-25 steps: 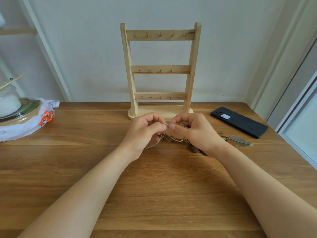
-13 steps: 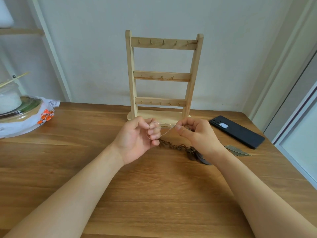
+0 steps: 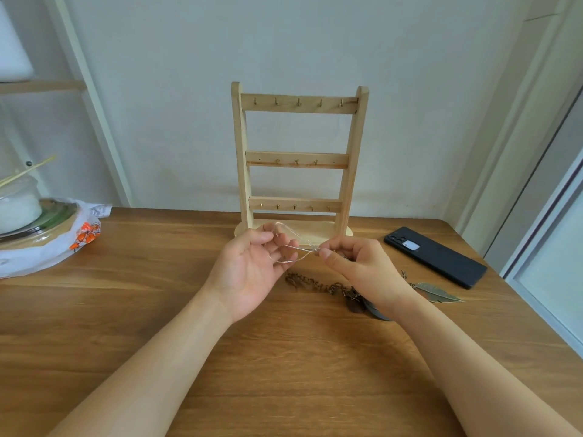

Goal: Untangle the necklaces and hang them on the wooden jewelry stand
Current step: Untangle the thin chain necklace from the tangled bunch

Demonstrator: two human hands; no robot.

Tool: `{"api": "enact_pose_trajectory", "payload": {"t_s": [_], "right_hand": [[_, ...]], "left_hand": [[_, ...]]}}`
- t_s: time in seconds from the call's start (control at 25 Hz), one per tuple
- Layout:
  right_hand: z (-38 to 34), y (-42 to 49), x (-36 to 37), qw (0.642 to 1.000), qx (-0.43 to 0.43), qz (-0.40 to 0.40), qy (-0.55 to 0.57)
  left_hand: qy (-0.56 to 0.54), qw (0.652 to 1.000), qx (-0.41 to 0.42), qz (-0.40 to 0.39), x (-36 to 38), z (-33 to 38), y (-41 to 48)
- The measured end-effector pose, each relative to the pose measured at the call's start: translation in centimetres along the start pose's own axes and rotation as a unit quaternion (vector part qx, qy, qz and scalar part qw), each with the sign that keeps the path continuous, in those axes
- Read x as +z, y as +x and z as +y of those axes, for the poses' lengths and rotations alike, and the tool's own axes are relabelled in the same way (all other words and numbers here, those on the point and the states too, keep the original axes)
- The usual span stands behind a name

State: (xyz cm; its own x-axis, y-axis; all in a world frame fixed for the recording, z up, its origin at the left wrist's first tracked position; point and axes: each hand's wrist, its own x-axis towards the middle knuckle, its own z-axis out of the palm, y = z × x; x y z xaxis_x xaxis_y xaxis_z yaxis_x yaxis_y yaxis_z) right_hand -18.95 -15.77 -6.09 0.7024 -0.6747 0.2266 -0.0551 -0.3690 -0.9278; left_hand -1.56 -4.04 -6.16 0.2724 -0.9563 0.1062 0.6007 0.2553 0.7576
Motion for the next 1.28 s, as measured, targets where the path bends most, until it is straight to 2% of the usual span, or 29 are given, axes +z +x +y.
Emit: {"api": "enact_pose_trajectory", "payload": {"t_s": [0.12, 0.4, 0.56, 0.68, 0.8, 0.92, 1.12, 1.28], "right_hand": [[0.1, 0.1, 0.1, 1.0, 0.006, -0.01, 0.003], [-0.5, -0.4, 0.8, 0.999, -0.021, -0.038, -0.009], [-0.2, -0.2, 0.4, 0.999, -0.023, -0.022, -0.024], [0.0, -0.2, 0.5, 0.999, -0.023, -0.014, -0.035], [0.1, -0.1, 0.6, 0.999, -0.022, 0.0, -0.034], [0.1, 0.0, 0.4, 0.999, -0.021, 0.015, -0.029], [0.0, 0.0, 0.1, 0.999, -0.007, 0.051, -0.011], [-0.2, -0.1, 0.3, 0.999, -0.011, 0.042, -0.025]], "left_hand": [[0.014, 1.0, -0.012, -0.006, 0.2, 0.3, -0.2], [0.143, 0.989, -0.045, 0.011, 0.7, 0.0, -0.4], [0.238, 0.965, 0.01, 0.112, 0.5, -0.1, -0.2], [0.339, 0.919, 0.056, 0.193, 0.3, -0.4, -0.2], [0.382, 0.904, 0.053, 0.187, 0.6, -0.4, -0.4], [0.439, 0.885, 0.016, 0.157, 1.2, -0.2, -0.7], [0.419, 0.892, 0.012, 0.17, 1.0, 0.0, -0.7], [0.398, 0.897, 0.043, 0.189, 0.8, -0.2, -0.4]]}}
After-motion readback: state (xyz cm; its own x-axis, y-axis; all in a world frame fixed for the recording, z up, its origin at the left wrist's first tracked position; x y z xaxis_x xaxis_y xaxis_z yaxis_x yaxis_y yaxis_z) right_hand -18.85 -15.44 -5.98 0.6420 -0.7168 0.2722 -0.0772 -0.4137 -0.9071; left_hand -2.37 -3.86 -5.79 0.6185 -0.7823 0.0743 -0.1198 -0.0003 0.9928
